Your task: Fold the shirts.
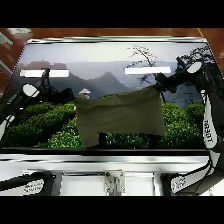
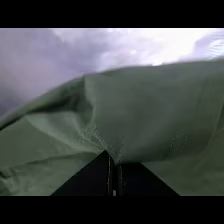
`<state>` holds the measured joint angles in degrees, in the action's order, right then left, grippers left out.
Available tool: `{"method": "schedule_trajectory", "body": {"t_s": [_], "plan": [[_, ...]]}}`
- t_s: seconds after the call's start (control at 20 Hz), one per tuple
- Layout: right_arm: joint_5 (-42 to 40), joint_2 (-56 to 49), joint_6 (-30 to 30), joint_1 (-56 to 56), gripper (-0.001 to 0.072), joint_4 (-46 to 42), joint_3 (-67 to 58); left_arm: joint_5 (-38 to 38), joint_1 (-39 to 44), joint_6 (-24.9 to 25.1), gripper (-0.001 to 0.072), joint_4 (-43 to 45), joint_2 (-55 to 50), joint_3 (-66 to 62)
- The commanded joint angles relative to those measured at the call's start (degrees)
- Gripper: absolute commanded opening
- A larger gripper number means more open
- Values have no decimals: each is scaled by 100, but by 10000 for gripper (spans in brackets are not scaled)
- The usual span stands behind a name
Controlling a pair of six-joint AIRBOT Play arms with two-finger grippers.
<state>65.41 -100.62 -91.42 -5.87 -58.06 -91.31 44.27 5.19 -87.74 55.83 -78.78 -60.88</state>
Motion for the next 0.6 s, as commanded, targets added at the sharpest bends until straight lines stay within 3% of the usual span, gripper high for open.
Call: {"method": "schedule_trajectory", "body": {"t_s": [0.0,0.05,0.1,0.15,0.35,0.45,0.55], "plan": [[94,-251,-15,-11,398,157,-7,-68,74,2,107,-321,-538,-4],[131,-195,105,-55,605,225,-7,74,-17,4,335,-317,-511,-79],[269,-98,249,-131,633,223,-17,382,-173,4,601,-317,-492,-223],[485,35,422,-249,634,149,-17,942,-411,7,709,-271,-487,-455],[2140,671,835,-968,633,-1172,-15,3191,-1467,92,701,492,-323,-1128],[3042,872,837,-1381,633,-1740,50,3593,-1803,94,701,942,-50,-986],[3252,1117,841,-1788,633,-1567,470,3565,-1961,168,703,1102,280,-442]]}}
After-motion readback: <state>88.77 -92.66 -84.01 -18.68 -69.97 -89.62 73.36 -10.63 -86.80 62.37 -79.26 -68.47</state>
